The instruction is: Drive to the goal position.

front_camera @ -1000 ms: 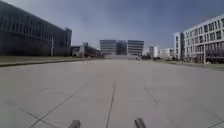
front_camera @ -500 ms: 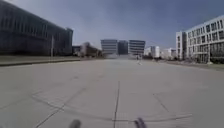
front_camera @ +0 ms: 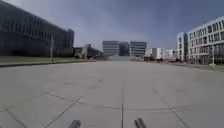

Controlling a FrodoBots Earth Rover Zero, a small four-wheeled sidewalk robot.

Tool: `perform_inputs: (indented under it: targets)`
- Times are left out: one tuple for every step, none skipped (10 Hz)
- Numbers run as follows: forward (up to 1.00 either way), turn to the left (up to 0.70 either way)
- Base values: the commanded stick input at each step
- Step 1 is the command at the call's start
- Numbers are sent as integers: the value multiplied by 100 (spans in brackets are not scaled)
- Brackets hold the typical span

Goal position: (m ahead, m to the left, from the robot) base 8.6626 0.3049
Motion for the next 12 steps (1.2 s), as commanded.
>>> perform_inputs:
  targets:
    - [100, -40]
    - [100, -40]
    - [100, -40]
    - [100, -40]
    - [100, -24]
    - [100, -6]
    - [100, 0]
    - [100, 0]
    - [100, 0]
    - [100, 0]
    - [100, 0]
    - [100, 0]
